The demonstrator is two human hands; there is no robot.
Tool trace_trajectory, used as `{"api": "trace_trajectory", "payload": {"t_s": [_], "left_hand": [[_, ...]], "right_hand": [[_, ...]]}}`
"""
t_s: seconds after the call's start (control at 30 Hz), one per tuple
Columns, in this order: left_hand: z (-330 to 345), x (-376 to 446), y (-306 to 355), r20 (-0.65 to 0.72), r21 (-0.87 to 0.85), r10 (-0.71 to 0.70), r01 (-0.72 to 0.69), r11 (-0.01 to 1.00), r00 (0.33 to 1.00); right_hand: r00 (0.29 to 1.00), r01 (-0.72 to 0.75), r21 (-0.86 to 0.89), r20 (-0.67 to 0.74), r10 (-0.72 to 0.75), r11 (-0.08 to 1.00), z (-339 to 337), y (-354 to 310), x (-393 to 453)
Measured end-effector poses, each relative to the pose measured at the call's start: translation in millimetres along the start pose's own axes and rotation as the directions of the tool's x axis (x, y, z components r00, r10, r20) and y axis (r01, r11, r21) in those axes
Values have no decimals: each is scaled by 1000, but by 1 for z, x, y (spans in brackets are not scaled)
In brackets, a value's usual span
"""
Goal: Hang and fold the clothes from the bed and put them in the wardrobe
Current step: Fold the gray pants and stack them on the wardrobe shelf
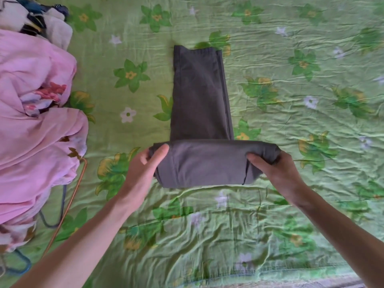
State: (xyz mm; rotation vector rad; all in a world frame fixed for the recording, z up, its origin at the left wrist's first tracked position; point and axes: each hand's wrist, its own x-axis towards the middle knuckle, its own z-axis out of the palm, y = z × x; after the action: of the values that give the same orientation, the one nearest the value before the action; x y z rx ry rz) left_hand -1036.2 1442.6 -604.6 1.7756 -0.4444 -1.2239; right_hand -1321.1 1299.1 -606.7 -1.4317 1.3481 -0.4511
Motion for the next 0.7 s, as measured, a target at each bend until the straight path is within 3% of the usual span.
{"api": "trace_trajectory", "payload": {"t_s": [0.13,0.27,0.53,0.6,0.63,0.7], "left_hand": [[3,24,-3,38,-49,-8,10,999,999],[7,47,-3,54,12,34,-35,999,998],[25,91,-33,-160,346,221,-155,925,962],[36,83,-34,-257,575,416,-208,791,872],[40,78,-35,-233,680,533,-256,687,813],[48,68,-37,-32,806,676,-380,453,737]], "right_hand": [[991,-34,25,-129,37,999,21,7,28],[973,-47,144,-217,78,988,35,14,54],[962,-97,-188,-270,43,977,50,28,97],[941,-67,-332,-334,-50,941,54,31,95],[922,2,-423,-351,-166,906,55,32,90],[854,181,-604,-294,-429,776,57,33,77]]}}
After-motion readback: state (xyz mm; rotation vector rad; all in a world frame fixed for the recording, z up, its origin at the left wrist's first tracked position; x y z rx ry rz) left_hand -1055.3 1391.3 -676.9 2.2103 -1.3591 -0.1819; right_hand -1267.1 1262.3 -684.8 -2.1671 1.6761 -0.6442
